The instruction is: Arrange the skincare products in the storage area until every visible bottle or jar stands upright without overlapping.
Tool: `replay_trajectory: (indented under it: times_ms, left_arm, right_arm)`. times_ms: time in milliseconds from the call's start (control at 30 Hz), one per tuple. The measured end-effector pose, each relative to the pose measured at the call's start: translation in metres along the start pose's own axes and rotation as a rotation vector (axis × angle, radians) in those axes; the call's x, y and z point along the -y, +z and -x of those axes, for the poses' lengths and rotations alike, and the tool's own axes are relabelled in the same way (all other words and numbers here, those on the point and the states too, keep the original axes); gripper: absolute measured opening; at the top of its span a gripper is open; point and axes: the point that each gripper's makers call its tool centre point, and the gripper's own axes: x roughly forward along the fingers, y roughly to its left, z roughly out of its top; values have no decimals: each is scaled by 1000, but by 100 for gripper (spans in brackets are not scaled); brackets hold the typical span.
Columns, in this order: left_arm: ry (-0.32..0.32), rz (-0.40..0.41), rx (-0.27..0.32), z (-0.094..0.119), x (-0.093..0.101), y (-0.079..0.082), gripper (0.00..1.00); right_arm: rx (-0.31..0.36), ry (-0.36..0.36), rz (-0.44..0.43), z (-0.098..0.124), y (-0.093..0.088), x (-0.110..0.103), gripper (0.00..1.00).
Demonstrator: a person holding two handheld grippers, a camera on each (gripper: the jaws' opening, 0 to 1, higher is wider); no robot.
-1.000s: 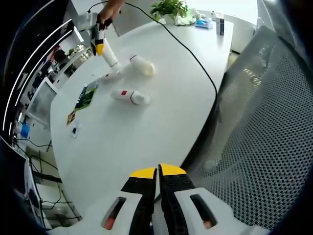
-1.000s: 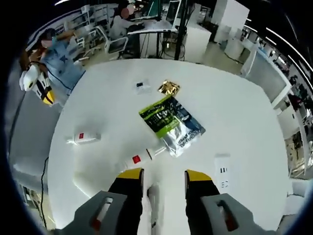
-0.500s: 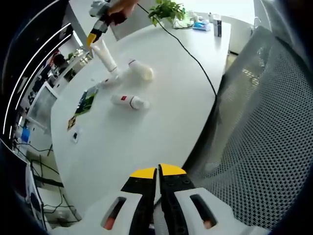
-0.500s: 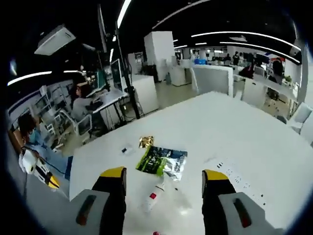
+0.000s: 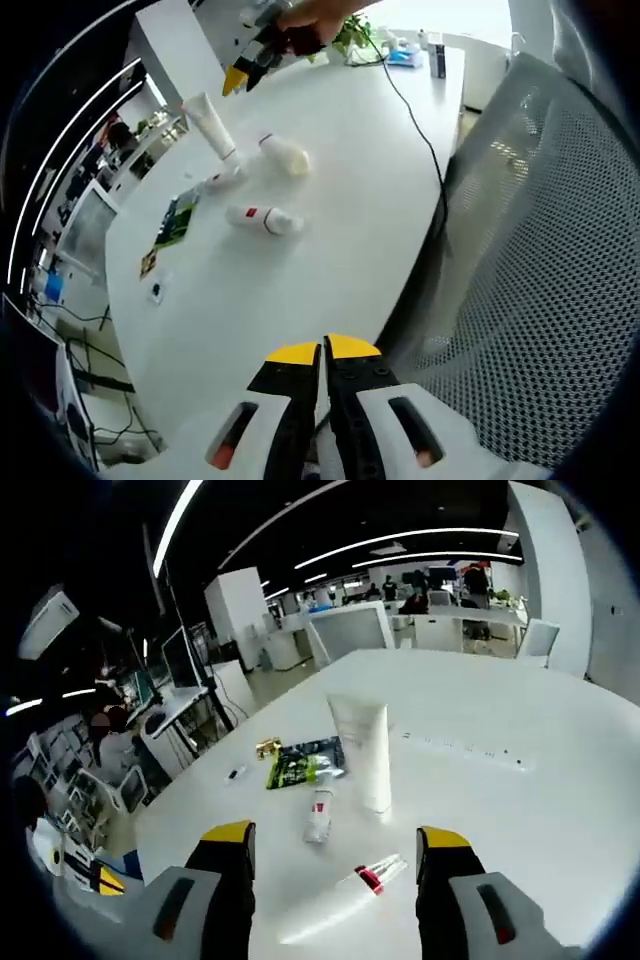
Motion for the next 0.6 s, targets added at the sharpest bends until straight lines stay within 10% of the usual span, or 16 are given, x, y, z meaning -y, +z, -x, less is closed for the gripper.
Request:
replay_trajectory:
  times_ms: [233, 600]
  left_arm:
    - [28, 5, 10, 2, -6, 1, 1]
    - [51, 20, 21, 3, -12, 2, 1]
  right_arm:
    - [-135, -31, -131, -16, -53, -10, 61]
    - [-217, -100, -167, -38, -72, -9, 64]
